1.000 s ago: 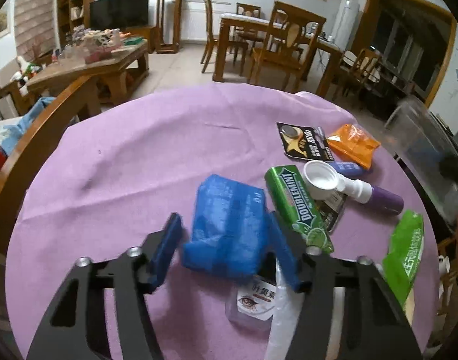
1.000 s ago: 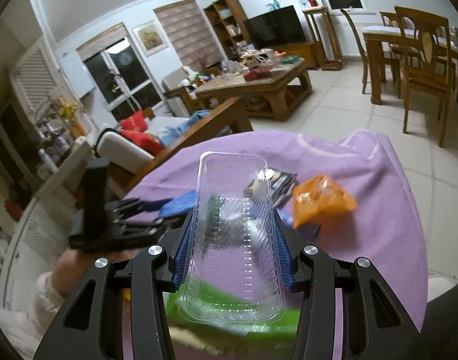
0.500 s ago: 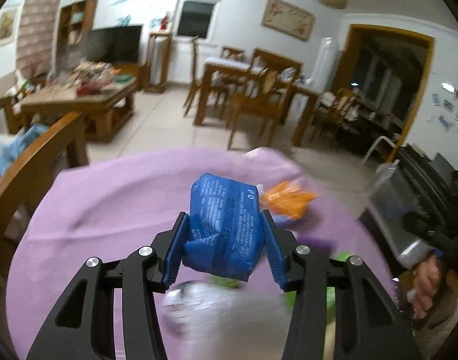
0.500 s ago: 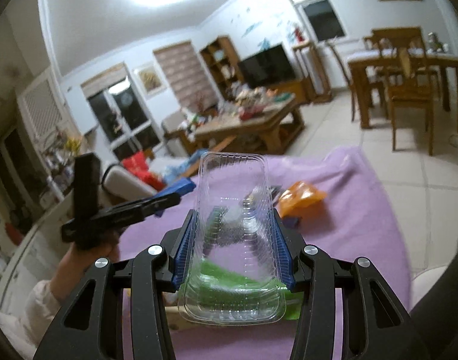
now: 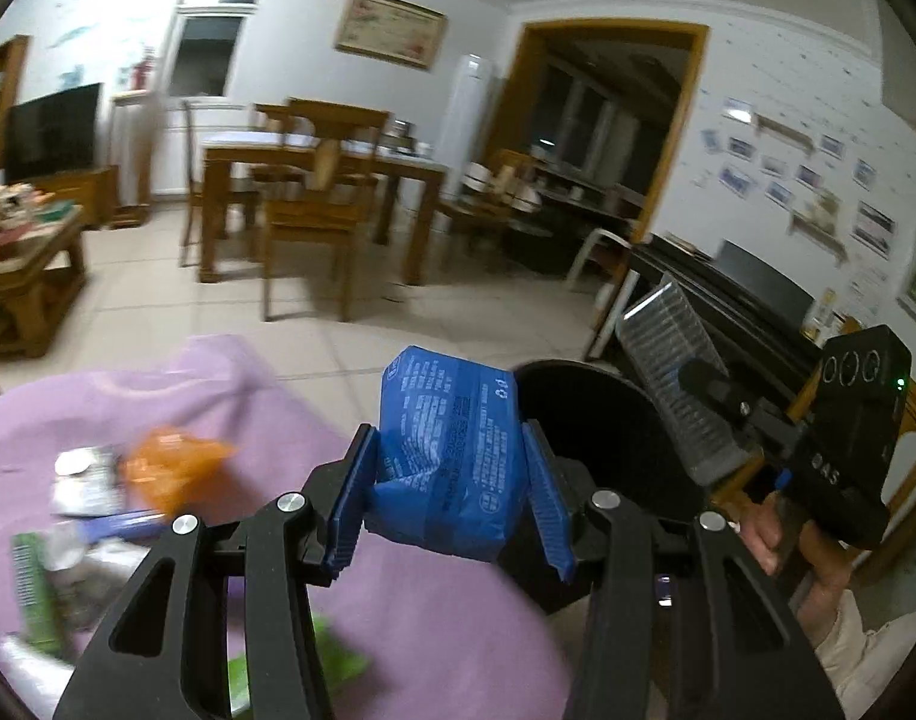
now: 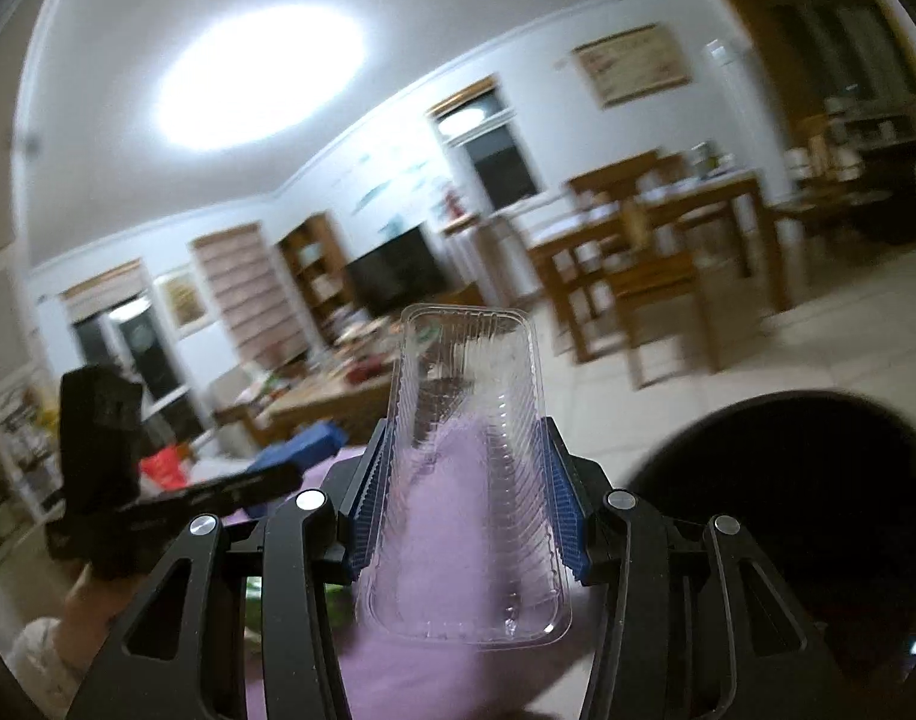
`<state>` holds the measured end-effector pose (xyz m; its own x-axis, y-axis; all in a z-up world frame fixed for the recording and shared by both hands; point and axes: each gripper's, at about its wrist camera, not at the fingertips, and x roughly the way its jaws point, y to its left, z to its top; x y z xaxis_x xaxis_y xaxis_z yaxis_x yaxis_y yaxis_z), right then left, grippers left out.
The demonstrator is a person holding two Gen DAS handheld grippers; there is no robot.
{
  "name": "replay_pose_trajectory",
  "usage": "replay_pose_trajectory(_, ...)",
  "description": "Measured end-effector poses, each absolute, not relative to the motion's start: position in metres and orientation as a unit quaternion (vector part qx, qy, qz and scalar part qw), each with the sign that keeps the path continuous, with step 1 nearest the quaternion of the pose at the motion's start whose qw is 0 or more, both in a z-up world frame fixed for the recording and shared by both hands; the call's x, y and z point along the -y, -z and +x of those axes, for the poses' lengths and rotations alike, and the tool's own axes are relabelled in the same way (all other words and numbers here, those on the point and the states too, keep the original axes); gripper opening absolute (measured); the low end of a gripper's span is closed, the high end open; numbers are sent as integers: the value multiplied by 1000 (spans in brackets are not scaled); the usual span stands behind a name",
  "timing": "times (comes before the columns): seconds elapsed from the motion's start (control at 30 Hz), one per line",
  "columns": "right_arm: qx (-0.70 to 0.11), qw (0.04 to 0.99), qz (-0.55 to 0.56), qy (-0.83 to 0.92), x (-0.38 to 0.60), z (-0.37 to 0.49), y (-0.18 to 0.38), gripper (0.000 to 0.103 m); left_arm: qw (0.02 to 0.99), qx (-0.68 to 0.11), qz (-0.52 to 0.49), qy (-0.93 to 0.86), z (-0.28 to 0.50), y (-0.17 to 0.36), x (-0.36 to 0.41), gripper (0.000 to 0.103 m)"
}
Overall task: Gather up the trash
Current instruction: 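Carry the blue packet and plastic tray to the bin and release both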
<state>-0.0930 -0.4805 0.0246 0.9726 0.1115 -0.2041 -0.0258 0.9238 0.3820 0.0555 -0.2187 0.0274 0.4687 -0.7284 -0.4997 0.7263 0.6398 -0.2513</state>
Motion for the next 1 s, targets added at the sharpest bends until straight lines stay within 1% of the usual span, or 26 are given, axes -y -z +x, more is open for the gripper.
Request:
replay_pose_trajectory(0.17, -105, 972, 207, 40, 538, -116, -7, 47, 835, -302, 3, 461, 49, -12, 278, 48)
replay_pose_trajectory(0.37, -116, 963, 232, 77, 579, -122, 20, 47, 815, -315, 17, 487, 39, 9, 324, 48)
replay_pose_trajectory(0.67, -133, 956, 244, 92, 591, -107, 47, 47, 799, -338, 38, 496, 38, 32, 355, 48)
replay_pose_trajectory(0.9, -139, 953, 249, 100, 597, -103, 56, 47, 793, -347, 44, 498, 38, 36, 367, 48)
replay_pose_trajectory(1.0, -140, 953, 248, 104, 596, -100, 57, 49, 790, -349, 50, 502, 36, 35, 372, 49)
